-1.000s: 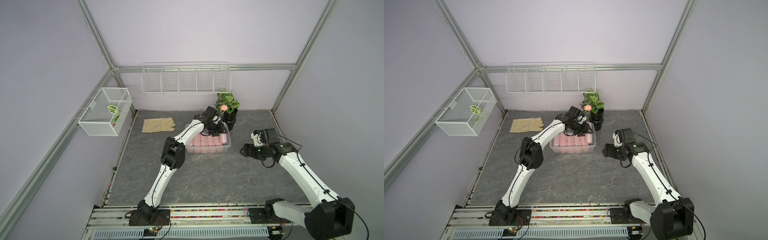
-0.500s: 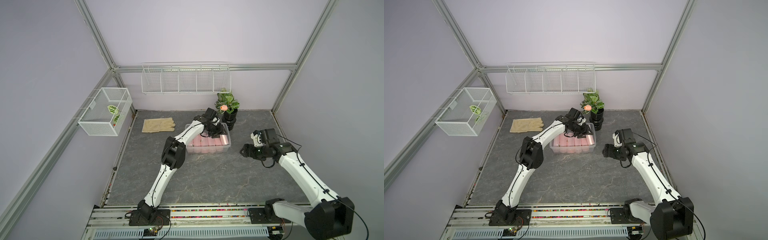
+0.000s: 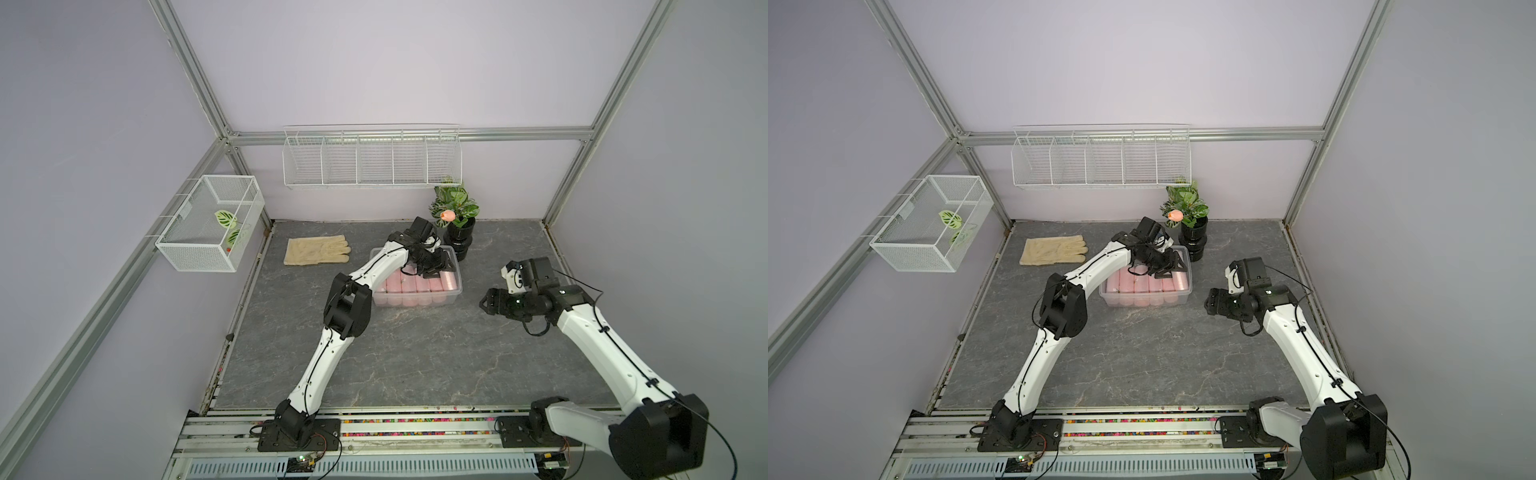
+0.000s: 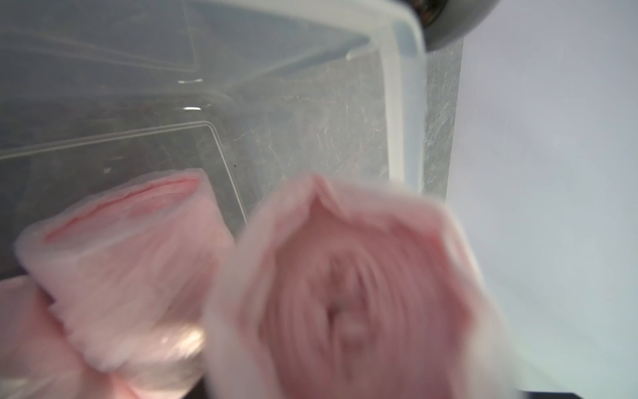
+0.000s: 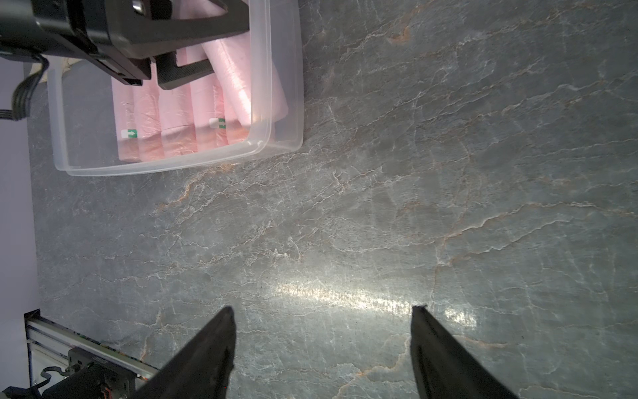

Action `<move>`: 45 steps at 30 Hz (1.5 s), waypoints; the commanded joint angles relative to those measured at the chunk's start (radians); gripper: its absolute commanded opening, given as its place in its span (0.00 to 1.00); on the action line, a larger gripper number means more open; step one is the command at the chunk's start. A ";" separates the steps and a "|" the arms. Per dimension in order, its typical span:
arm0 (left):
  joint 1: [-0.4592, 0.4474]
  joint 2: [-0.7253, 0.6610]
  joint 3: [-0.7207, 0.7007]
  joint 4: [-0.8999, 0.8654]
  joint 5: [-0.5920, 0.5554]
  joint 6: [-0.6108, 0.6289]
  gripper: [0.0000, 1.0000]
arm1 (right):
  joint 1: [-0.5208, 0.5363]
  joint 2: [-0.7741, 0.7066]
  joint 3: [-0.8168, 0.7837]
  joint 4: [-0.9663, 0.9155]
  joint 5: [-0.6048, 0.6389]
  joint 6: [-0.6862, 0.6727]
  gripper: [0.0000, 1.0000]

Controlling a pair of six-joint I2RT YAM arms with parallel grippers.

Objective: Put the roll of trash bags into the storage box
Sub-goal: Place the roll of trash bags in the storage box.

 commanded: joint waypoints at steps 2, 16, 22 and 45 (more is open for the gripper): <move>-0.008 0.040 0.003 -0.027 0.009 0.025 0.67 | -0.007 -0.003 -0.023 -0.016 -0.007 -0.001 0.81; -0.011 -0.080 -0.055 -0.062 -0.144 0.062 0.72 | -0.006 -0.014 -0.027 -0.017 -0.008 0.000 0.81; -0.016 -0.123 -0.082 -0.062 -0.161 0.073 0.73 | -0.006 -0.015 -0.028 -0.016 -0.008 0.000 0.81; 0.043 -0.728 -0.770 0.342 -0.485 0.197 0.79 | -0.006 0.015 -0.015 0.066 0.063 -0.001 0.81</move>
